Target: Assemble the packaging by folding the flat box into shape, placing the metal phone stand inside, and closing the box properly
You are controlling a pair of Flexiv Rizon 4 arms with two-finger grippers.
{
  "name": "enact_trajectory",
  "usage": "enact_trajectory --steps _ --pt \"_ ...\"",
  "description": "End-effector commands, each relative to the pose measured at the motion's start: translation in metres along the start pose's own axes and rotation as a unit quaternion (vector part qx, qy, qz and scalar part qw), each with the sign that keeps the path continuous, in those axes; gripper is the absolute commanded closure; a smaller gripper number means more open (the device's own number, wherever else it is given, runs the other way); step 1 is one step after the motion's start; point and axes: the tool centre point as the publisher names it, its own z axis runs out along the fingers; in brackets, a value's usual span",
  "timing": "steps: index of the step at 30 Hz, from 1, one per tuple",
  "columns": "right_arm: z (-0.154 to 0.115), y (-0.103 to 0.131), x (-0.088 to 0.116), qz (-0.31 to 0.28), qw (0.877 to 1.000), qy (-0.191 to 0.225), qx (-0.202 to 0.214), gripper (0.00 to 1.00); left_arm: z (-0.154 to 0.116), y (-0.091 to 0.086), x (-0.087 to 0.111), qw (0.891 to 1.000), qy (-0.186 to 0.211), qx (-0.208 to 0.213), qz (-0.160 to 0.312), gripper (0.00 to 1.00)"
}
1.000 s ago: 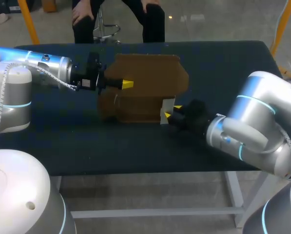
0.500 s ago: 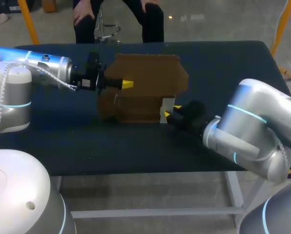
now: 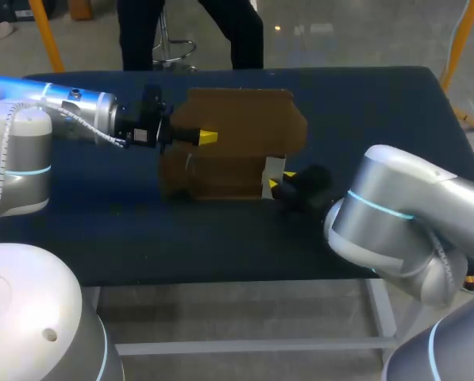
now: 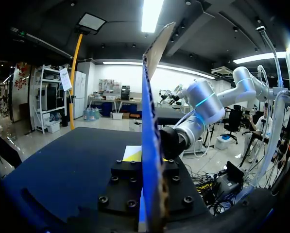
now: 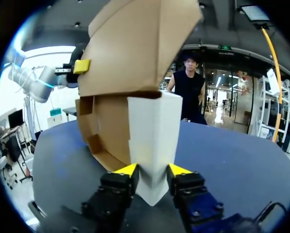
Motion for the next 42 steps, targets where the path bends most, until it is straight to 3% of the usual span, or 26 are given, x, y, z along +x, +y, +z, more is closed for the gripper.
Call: enact_trajectory --steps 1,6,16,21,24,35,37,38,39,42 --pt "0.005 0.000 0.004 0.000 0.987 -0.158 -0.001 0.59 0.001 0.002 -0.001 1.000 0.002 0.001 0.000 1.00" --pt "0.005 0.000 0.004 0.000 0.987 -0.158 -0.001 0.59 0.001 0.002 -0.001 1.000 0.002 0.001 0.000 1.00" --pt "0.006 0.004 -0.002 0.028 0.983 -0.182 0.001 0.73 0.001 0.002 -0.001 1.000 0.002 0.001 0.000 1.00" --pt "0.007 0.005 -0.002 0.035 0.982 -0.184 0.003 0.85 0.001 0.002 -0.001 1.000 0.002 0.001 0.000 1.00" --pt "0.006 0.006 -0.002 0.037 0.982 -0.184 0.003 1.00 0.001 0.002 -0.001 1.000 0.002 0.001 0.000 1.00" --pt "-0.002 0.009 0.000 0.039 0.986 -0.162 0.003 1.00 0.000 0.000 0.001 1.000 -0.001 -0.006 0.007 1.00" --pt "-0.005 0.010 0.000 0.042 0.988 -0.151 0.003 1.00 -0.003 -0.004 0.005 1.000 -0.013 -0.018 0.020 0.55" --pt "-0.006 0.011 0.000 0.043 0.988 -0.148 0.002 1.00 -0.006 -0.006 0.006 0.999 -0.020 -0.024 0.027 0.20" --pt "-0.007 0.011 -0.001 0.044 0.988 -0.145 0.001 1.00 -0.008 -0.008 0.007 0.999 -0.027 -0.031 0.035 0.00" --pt "-0.010 0.012 -0.003 0.053 0.991 -0.123 -0.003 1.00 -0.016 -0.016 0.010 0.997 -0.045 -0.043 0.055 0.00"
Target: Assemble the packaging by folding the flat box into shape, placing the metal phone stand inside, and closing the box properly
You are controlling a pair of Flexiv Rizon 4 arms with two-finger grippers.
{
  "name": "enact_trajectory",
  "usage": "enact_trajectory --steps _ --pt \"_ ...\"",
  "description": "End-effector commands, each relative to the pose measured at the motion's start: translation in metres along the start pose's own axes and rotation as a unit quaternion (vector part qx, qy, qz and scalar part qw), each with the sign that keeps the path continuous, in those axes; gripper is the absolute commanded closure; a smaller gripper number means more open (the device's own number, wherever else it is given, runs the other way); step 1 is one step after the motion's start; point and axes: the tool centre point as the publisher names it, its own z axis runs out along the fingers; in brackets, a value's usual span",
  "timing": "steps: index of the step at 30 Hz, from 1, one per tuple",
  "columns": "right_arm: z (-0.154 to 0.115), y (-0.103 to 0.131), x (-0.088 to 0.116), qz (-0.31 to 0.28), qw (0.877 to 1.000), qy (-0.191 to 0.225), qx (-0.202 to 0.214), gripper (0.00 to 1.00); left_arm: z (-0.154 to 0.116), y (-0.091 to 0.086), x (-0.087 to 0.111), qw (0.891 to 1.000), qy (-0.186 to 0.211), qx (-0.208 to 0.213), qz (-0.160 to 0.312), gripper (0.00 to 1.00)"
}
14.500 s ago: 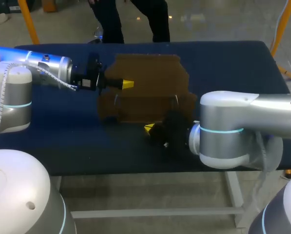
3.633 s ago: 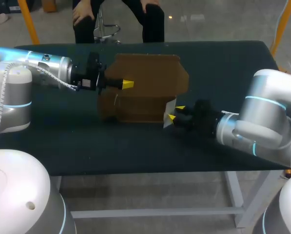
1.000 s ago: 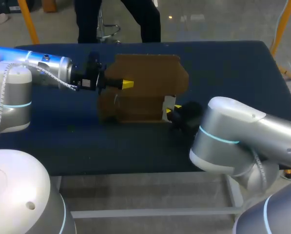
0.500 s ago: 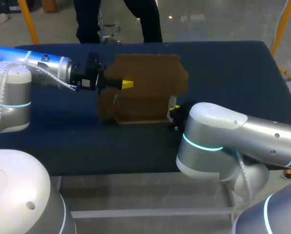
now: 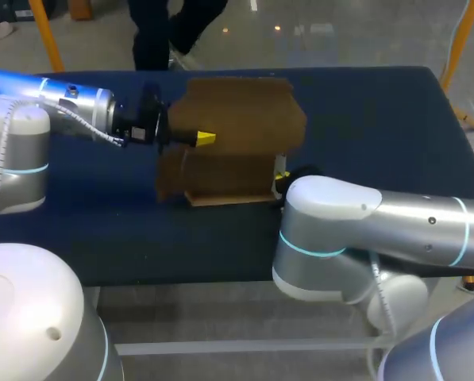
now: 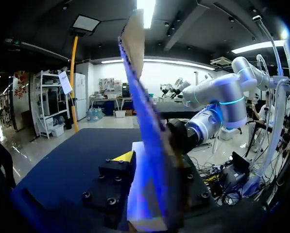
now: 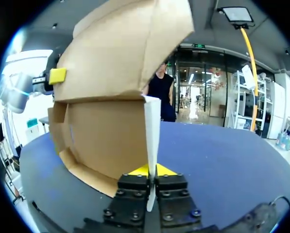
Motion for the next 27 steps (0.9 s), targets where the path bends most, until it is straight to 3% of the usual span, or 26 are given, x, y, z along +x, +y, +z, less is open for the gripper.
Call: enact_trajectory --steps 1,12,27 --pt "-0.003 0.002 0.001 0.006 1.000 0.002 0.002 1.00 -0.013 -0.017 0.015 0.999 -0.033 -0.026 0.018 0.00" --pt "-0.007 0.002 -0.012 0.028 0.999 0.041 0.016 1.00 -0.045 -0.034 0.037 0.991 -0.090 -0.070 0.071 0.00" --pt "-0.007 0.002 -0.012 0.028 0.999 0.041 0.016 1.00 -0.045 -0.034 0.037 0.991 -0.090 -0.070 0.071 0.00"
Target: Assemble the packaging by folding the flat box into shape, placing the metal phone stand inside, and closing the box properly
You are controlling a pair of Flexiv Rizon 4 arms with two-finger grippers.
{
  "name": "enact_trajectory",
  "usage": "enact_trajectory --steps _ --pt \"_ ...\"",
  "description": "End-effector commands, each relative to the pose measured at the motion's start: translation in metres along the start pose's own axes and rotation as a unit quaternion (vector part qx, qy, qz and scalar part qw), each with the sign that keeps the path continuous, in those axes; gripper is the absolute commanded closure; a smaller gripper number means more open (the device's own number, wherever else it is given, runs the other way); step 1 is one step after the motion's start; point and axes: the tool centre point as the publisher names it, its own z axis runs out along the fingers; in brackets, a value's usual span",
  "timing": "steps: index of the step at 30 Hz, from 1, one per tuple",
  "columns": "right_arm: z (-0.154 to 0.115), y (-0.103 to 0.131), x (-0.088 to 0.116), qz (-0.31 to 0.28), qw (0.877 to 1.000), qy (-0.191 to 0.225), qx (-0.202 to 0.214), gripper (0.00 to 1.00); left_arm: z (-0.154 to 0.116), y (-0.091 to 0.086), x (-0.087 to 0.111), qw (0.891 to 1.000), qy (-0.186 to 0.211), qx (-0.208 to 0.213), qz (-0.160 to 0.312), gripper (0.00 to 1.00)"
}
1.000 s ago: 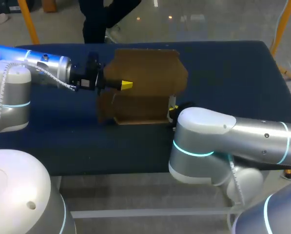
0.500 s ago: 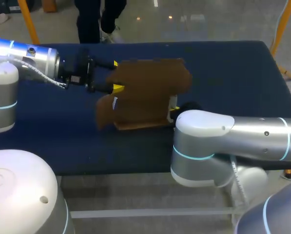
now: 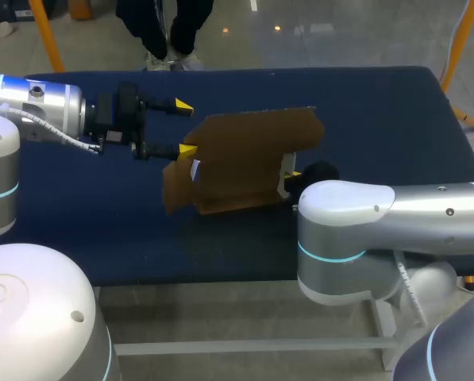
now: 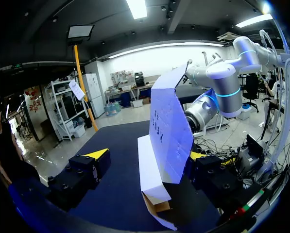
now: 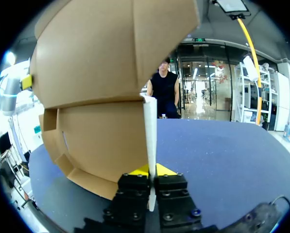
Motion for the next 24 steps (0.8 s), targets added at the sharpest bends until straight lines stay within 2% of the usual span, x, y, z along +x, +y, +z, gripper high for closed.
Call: enact_trajectory --steps 1,7,8,9,11,24 --pt "0.001 0.002 0.000 0.000 1.000 0.001 0.002 1.00 -0.001 0.000 0.000 1.000 0.001 0.000 0.000 0.00" --pt "0.001 0.002 0.000 0.000 1.000 0.001 0.002 1.00 -0.001 0.000 0.000 1.000 0.001 0.000 0.000 0.00" --pt "0.011 0.008 -0.020 0.016 0.994 0.105 0.010 1.00 -0.031 -0.003 0.014 0.995 -0.088 -0.049 0.026 0.00" --pt "0.012 0.008 -0.021 0.022 0.987 0.157 0.012 1.00 -0.061 -0.005 0.029 0.990 -0.120 -0.069 0.033 0.00" --pt "0.013 0.006 -0.021 0.019 0.987 0.159 0.008 1.00 -0.075 -0.006 0.036 0.989 -0.125 -0.071 0.030 0.00" --pt "0.015 0.008 -0.019 0.008 0.985 0.173 0.003 1.00 -0.074 -0.014 0.038 0.987 -0.139 -0.072 0.036 0.00"
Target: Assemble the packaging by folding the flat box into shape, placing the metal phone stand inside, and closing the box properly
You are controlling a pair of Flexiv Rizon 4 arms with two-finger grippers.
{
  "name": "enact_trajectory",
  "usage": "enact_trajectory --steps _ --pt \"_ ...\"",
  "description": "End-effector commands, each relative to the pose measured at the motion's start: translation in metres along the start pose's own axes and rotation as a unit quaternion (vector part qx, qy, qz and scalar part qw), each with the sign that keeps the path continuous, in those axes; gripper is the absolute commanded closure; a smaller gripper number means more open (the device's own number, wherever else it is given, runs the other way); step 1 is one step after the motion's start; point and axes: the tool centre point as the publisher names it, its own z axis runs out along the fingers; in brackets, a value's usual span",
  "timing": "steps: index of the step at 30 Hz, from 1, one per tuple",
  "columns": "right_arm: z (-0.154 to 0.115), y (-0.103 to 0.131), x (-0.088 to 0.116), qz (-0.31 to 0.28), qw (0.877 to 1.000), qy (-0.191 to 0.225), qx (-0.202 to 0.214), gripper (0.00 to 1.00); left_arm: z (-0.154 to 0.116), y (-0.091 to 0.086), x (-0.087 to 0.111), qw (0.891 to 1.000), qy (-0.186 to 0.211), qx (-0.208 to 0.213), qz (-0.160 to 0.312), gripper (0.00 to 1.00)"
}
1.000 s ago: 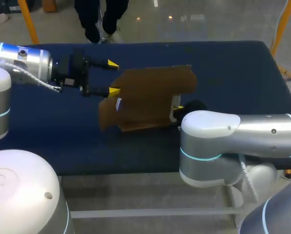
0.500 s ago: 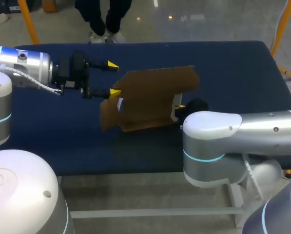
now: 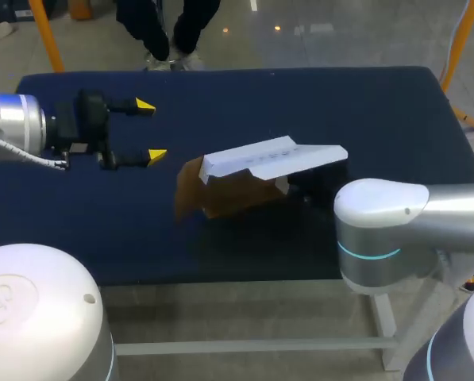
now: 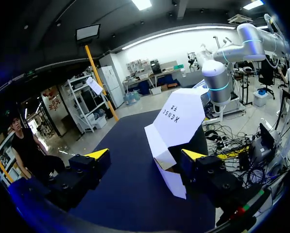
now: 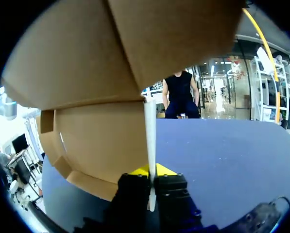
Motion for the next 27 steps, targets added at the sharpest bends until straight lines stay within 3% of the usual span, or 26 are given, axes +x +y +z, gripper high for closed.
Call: enact_trajectory --steps 1,16,27 --pt "-0.008 0.004 -0.007 0.001 0.998 0.066 0.005 1.00 -0.008 -0.006 0.014 0.999 -0.037 -0.005 0.005 0.00" --pt "-0.006 0.019 -0.008 0.009 0.989 0.109 0.101 1.00 -0.017 -0.006 0.007 0.997 -0.057 -0.041 0.040 0.00" --pt "0.000 0.024 -0.002 0.014 0.973 0.119 0.195 1.00 -0.024 -0.004 0.005 0.995 -0.055 -0.062 0.052 0.00"
